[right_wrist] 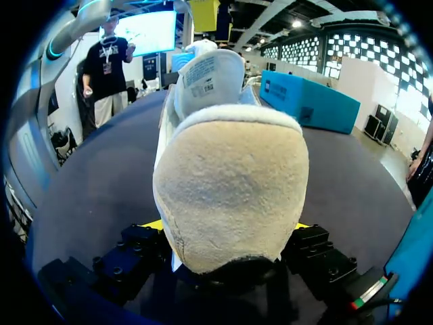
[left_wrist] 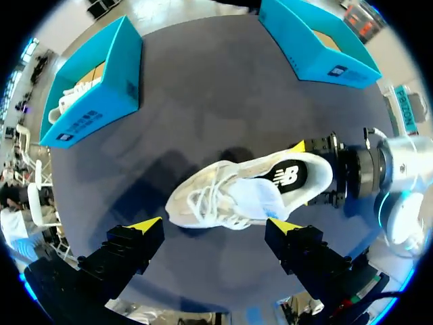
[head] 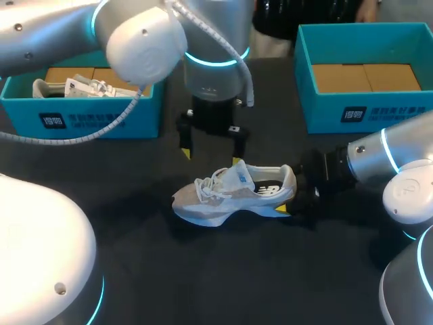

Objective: Take the shoe out of the shoebox, open the shoe tongue, remove and reinsert the insole, then place the shoe into the shoebox

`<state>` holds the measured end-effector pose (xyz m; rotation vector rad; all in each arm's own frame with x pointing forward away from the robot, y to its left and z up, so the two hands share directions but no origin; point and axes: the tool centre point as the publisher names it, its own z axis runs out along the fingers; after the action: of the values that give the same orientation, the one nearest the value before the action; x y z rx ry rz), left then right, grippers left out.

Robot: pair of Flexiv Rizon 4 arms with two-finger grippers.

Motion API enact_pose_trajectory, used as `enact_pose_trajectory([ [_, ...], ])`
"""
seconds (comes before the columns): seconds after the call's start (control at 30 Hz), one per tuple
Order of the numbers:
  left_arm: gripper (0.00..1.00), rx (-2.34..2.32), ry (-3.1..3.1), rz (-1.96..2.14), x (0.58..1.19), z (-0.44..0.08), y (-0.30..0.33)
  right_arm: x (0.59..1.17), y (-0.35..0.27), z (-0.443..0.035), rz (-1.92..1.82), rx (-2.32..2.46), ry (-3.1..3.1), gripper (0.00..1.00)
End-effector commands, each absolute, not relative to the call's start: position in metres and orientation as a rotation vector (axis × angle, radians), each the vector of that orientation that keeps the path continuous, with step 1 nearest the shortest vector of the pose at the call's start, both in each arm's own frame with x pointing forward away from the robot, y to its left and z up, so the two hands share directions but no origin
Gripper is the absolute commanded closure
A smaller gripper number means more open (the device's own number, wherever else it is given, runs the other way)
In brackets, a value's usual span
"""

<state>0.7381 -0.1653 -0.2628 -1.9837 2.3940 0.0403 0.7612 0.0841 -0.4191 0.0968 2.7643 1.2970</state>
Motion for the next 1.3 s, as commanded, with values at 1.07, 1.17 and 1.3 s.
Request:
enact_pose_trajectory([
  [1.07, 0.0, -2.142, 2.06, 0.156, 0.729, -0.32, -0.214, 0.762, 0.085, -0.419, 1.295, 0.097, 2.765, 1.0],
  [1.17, 0.0, -2.146, 2.034, 0.161, 0.731, -0.324, -0.213, 0.762, 0.085, -0.419, 1.295, 0.097, 2.765, 1.0],
  [1.3, 0.0, -2.15, 2.004, 0.164, 0.732, -0.327, -0.213, 0.762, 0.085, -0.419, 1.295, 0.097, 2.765, 1.0],
])
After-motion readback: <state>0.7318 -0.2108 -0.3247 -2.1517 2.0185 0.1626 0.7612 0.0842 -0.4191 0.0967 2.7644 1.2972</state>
